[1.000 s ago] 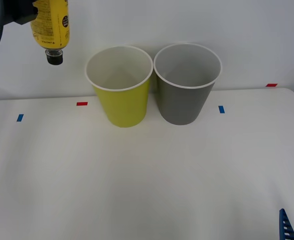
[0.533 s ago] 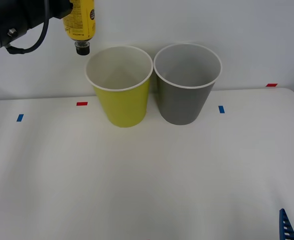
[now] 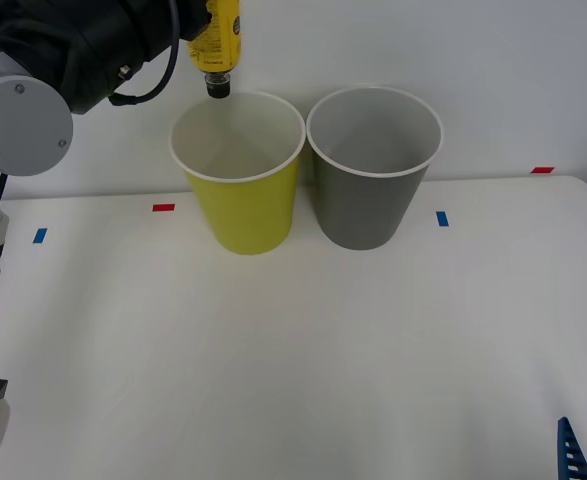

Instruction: Put cans in the gray bin and PET bottles in the light green bin.

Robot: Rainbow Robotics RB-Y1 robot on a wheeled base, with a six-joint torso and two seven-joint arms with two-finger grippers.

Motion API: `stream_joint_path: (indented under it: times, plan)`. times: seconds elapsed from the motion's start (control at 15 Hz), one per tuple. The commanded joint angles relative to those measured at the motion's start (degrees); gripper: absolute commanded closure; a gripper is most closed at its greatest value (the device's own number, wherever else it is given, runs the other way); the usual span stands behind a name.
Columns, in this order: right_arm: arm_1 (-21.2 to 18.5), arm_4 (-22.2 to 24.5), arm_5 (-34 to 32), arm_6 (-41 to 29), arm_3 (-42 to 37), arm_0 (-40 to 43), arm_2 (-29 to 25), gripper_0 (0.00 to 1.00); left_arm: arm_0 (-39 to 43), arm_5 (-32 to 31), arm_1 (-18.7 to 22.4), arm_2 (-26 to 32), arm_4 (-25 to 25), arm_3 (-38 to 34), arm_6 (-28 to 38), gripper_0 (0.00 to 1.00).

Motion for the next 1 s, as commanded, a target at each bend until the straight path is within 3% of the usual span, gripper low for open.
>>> stream_joint_path:
  times: [0.07,0.27,0.8,0.87,0.93,1.0]
  plan:
    - [0.0,0.0,0.0,0.0,0.0,0.0,0.0,0.00,-0.8,-4.6,-0.1,-3.6,-0.2,3.6,0.2,1.00]
    - [0.0,0.0,0.0,0.0,0.0,0.0,0.0,0.00,-1.0,-8.4,-0.1,-5.5,-0.3,5.9,0.1,1.00]
    - [0.0,0.0,0.0,0.0,0.0,0.0,0.0,0.00,-1.0,-8.8,-0.2,-5.6,-1.6,7.6,-0.1,1.00]
    - [0.0,0.0,0.0,0.0,0.0,0.0,0.0,0.00,-1.0,-8.8,-0.2,-5.5,-1.9,7.6,0.1,0.62]
    - [0.0,0.0,0.0,0.0,0.0,0.0,0.0,0.00,-1.0,-8.8,-0.1,-5.6,-2.2,7.6,0.1,0.00]
    - [0.0,0.0,0.0,0.0,0.0,0.0,0.0,0.00,-0.9,-8.8,-0.1,-5.6,-2.4,7.6,0.1,0.00]
